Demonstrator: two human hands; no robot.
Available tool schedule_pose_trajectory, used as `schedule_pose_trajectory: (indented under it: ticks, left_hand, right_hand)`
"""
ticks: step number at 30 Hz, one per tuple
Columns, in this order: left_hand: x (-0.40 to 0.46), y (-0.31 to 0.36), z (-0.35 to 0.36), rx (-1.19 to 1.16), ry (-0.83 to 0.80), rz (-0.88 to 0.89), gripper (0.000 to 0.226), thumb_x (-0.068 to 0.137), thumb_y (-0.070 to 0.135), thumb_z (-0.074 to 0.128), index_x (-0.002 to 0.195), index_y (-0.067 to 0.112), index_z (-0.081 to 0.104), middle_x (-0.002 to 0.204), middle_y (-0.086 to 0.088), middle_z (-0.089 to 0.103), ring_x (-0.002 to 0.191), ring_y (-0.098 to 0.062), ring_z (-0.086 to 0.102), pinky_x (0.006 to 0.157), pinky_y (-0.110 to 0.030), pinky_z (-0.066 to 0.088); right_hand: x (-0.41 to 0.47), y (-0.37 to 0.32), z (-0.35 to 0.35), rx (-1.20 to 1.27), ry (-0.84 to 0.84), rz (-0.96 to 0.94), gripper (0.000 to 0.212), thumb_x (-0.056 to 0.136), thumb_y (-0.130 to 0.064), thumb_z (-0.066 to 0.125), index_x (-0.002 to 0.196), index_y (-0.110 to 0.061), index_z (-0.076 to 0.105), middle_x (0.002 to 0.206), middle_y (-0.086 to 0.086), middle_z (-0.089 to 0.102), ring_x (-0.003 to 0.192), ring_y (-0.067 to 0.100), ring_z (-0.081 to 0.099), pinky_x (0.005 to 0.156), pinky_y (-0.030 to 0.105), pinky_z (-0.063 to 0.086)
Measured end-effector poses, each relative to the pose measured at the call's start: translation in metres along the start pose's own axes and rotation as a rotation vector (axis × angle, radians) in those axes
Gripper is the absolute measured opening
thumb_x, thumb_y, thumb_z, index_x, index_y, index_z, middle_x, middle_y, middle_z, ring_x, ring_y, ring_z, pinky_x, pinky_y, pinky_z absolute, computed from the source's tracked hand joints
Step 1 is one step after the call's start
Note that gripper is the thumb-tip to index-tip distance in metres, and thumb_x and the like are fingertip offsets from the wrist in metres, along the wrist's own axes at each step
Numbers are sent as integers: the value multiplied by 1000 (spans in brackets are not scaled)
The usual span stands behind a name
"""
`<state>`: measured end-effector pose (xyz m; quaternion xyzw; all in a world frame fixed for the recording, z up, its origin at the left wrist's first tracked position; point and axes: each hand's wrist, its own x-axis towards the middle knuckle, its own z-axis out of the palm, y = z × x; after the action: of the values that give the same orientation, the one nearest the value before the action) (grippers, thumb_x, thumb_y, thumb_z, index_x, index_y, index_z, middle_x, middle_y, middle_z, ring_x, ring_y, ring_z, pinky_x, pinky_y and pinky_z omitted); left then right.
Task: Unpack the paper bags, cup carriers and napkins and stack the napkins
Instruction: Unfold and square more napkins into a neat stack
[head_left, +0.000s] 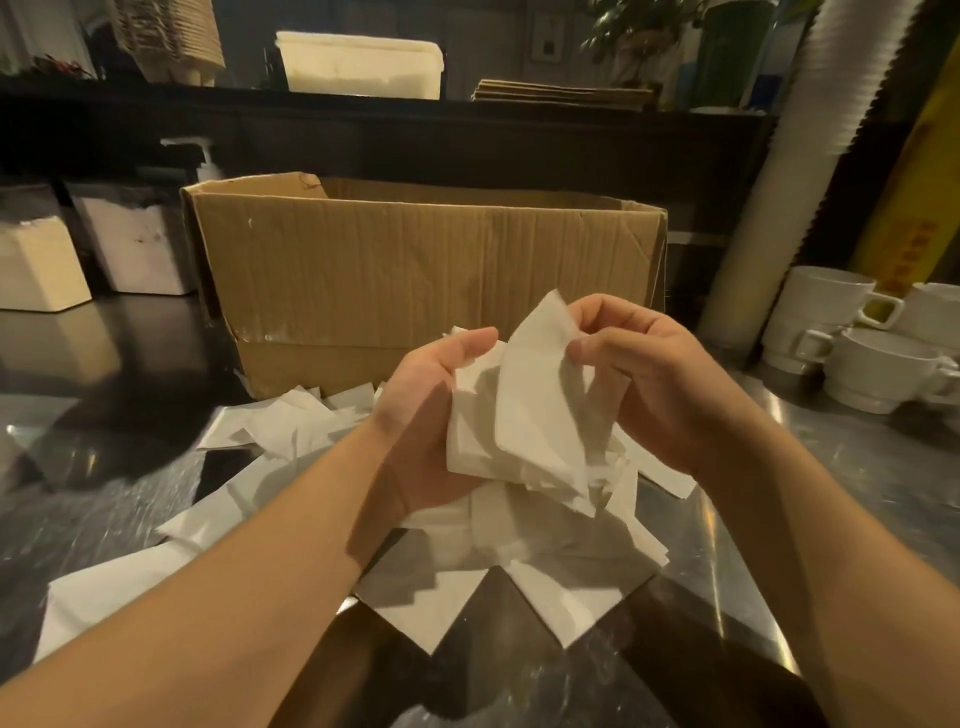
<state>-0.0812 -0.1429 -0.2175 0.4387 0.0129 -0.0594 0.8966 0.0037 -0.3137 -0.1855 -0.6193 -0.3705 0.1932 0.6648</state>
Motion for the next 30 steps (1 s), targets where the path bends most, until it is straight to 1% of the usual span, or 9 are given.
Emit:
schedule_pose_trajectory:
  ticks: [2, 3, 6, 10, 13, 16, 22, 26, 30]
  left_hand:
    - [1, -4, 1, 9, -109, -27, 51, 107, 40, 38, 147, 13, 56, 126, -10, 61, 107, -28, 57, 96, -42, 45]
    - [1, -5, 1, 4, -146, -39, 52, 107, 43, 38, 148, 16, 55, 130, -9, 60, 110, -28, 56, 96, -41, 43]
    - [1, -8, 0, -78, -218, -103, 50, 104, 51, 46, 136, 17, 65, 122, -8, 64, 106, -25, 60, 94, -41, 45]
    - [2, -8, -6, -73, -243, -136, 61, 97, 68, 51, 128, 18, 67, 121, -7, 64, 109, -25, 58, 103, -40, 40]
    - [-1, -8, -9, -57, -274, -157, 78, 93, 79, 48, 139, 18, 61, 125, -13, 62, 110, -32, 57, 101, -47, 43]
    - [-3, -8, -10, -88, -264, -141, 78, 92, 74, 55, 148, 19, 55, 132, -15, 59, 114, -34, 58, 107, -52, 43]
    - [-2, -8, -8, -88, -239, -123, 88, 87, 75, 63, 151, 17, 50, 134, -18, 56, 116, -37, 55, 106, -54, 42]
    - [1, -7, -7, -71, -136, -130, 67, 93, 59, 61, 137, 8, 62, 126, -18, 64, 112, -36, 60, 114, -54, 37]
    - [0, -6, -3, -134, -62, -90, 58, 96, 53, 56, 126, 5, 66, 116, -19, 68, 101, -35, 65, 100, -51, 47]
  right_hand:
    - [1, 3, 6, -40, 49, -48, 8, 75, -20, 67, 83, -20, 69, 90, 2, 68, 87, 19, 66, 71, 28, 58]
    - [1, 5, 8, -51, 78, -62, 9, 75, -22, 68, 83, -21, 70, 89, 1, 69, 86, 17, 66, 70, 26, 56]
    - [2, 9, 13, -135, 141, -67, 7, 82, -20, 74, 88, -22, 70, 89, -2, 70, 86, 16, 66, 67, 24, 56]
    - [0, 11, 20, -311, 194, -72, 11, 93, -13, 70, 91, -24, 69, 93, -5, 70, 88, 19, 68, 60, 24, 58]
    - [0, 9, 21, -300, 272, -105, 12, 97, -12, 65, 91, -23, 66, 91, -7, 69, 85, 13, 68, 60, 22, 58]
    - [1, 6, 19, -250, 341, -125, 10, 98, -12, 64, 93, -20, 67, 90, -7, 69, 88, 14, 69, 66, 20, 58]
    - [-1, 8, 21, -352, 274, -42, 11, 98, -16, 66, 105, -25, 67, 101, -6, 69, 92, 16, 69, 64, 23, 60]
    - [2, 9, 18, -480, 378, -91, 8, 97, -23, 67, 101, -27, 61, 96, -7, 65, 85, 13, 66, 63, 17, 57]
    - [-1, 6, 18, -475, 281, -70, 10, 95, -28, 69, 102, -24, 63, 92, -6, 65, 80, 10, 65, 61, 15, 53]
